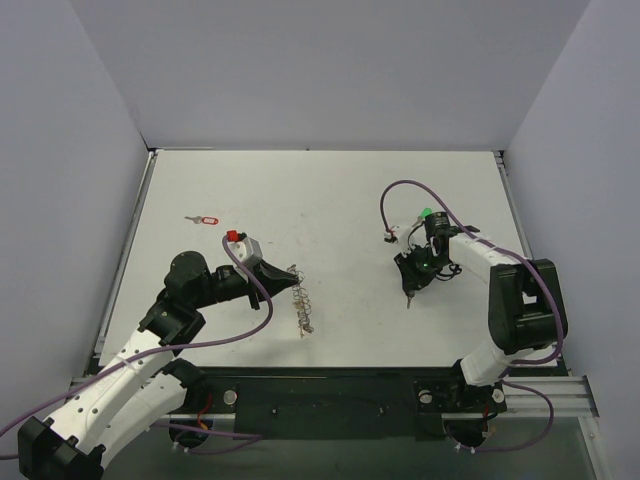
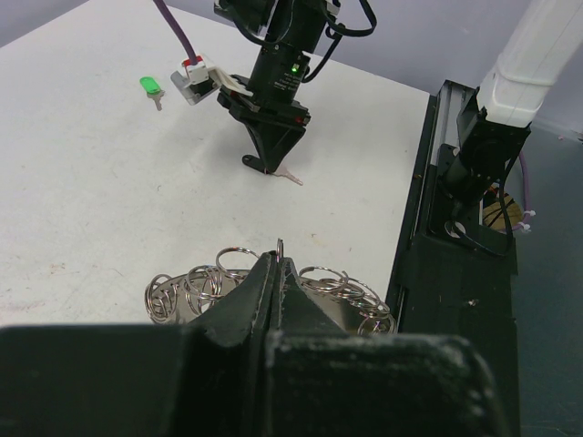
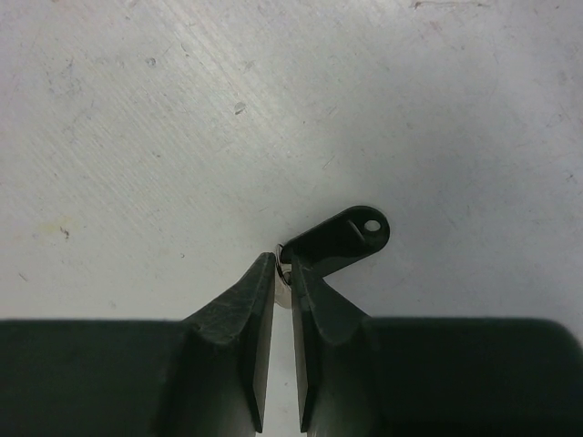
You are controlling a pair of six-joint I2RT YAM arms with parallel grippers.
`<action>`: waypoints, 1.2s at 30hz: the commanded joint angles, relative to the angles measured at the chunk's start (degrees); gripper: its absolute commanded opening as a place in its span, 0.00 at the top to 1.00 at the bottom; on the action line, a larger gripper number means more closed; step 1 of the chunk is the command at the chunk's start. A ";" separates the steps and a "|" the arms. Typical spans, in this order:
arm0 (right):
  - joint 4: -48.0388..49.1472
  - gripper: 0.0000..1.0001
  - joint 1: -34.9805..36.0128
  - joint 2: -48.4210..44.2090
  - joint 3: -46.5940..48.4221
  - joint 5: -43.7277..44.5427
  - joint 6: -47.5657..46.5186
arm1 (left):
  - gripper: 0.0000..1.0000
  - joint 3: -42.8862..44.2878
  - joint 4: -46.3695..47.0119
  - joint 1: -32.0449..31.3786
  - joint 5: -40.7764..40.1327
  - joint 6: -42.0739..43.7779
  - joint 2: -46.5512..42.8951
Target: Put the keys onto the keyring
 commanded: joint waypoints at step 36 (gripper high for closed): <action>-2.08 0.86 -0.27 0.21 1.20 -0.11 -0.20 | 1.00 2.90 4.75 0.33 0.95 -0.36 -1.15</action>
